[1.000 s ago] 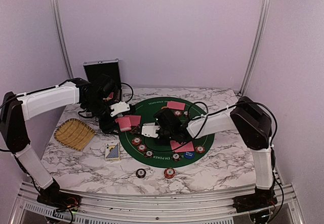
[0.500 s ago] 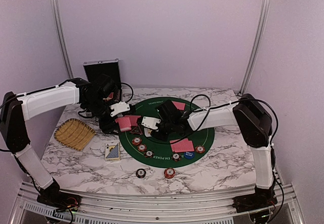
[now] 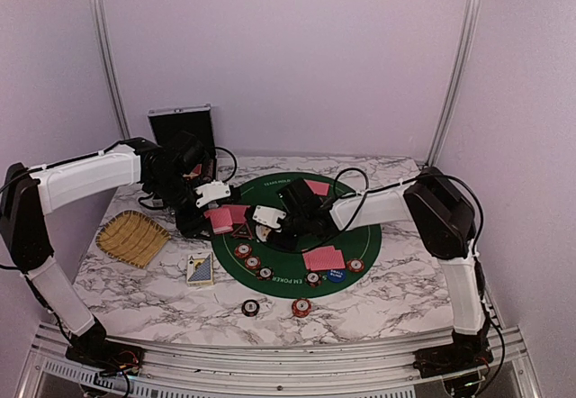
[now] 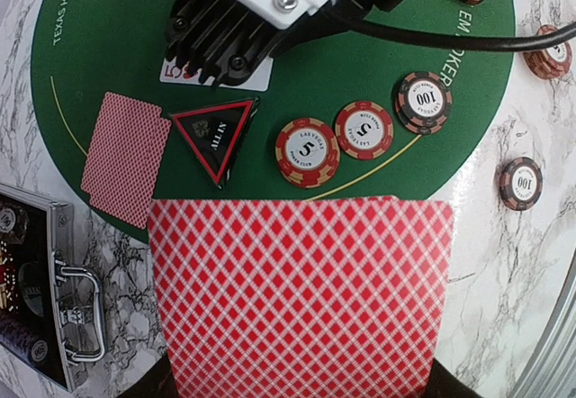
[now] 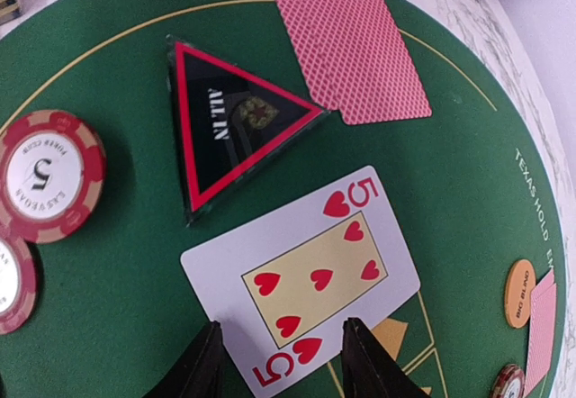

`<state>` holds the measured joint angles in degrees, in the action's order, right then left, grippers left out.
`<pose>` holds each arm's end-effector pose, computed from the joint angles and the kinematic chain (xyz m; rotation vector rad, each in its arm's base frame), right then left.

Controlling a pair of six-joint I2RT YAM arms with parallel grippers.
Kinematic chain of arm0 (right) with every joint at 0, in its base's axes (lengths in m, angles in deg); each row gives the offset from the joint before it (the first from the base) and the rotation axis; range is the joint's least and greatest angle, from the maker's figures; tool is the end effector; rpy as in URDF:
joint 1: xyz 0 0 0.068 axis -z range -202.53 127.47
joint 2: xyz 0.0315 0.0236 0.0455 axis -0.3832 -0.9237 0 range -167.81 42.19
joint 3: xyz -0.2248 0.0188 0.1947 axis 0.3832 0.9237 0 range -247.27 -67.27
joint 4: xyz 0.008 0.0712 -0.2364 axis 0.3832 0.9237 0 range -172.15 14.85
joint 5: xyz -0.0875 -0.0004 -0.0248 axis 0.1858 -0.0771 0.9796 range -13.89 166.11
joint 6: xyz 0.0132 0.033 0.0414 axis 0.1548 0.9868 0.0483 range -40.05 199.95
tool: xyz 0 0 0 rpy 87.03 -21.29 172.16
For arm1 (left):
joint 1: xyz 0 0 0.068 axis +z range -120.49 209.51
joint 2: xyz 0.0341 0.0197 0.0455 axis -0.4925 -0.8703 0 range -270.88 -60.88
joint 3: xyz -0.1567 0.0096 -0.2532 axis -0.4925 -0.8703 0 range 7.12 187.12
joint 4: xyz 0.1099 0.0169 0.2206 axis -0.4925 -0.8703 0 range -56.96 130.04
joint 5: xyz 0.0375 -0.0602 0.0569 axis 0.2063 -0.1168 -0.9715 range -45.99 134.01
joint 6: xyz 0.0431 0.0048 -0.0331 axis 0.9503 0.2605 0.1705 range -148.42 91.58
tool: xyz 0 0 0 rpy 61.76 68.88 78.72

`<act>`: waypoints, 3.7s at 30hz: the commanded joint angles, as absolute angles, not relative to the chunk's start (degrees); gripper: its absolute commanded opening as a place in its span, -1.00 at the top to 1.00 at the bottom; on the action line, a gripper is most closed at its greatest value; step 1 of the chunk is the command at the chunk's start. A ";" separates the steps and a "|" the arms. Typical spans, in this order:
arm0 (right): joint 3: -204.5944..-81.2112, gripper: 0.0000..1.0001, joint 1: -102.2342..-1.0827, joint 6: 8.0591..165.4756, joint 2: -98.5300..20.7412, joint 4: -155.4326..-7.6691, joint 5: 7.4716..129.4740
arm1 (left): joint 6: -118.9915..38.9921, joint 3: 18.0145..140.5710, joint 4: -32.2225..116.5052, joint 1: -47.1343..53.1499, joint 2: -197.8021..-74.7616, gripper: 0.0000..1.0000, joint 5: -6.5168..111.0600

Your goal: Distribute texas hold em gaming equipment

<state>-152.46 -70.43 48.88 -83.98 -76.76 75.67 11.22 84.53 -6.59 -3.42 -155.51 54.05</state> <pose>0.3217 0.3565 0.1623 -1.5196 1.8383 0.1488 0.2727 -0.1841 0.2930 1.6237 2.1199 -0.1979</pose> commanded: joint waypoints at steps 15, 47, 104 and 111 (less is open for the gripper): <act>-152.79 0.00 -67.88 61.97 -77.71 -82.95 74.54 | 11.39 86.75 -8.15 -3.10 -155.03 1.00 55.72; -157.87 -0.96 -61.24 117.24 -77.70 -80.67 30.86 | 11.58 87.24 -8.17 -3.26 -153.80 1.00 56.58; -164.91 -0.67 -69.84 148.55 -93.11 -113.06 18.58 | 10.59 88.38 -7.25 -3.80 -156.12 1.00 56.59; -167.99 -0.57 -70.15 149.00 -95.11 -110.67 19.37 | 10.61 88.25 -7.25 -4.14 -156.25 1.00 56.68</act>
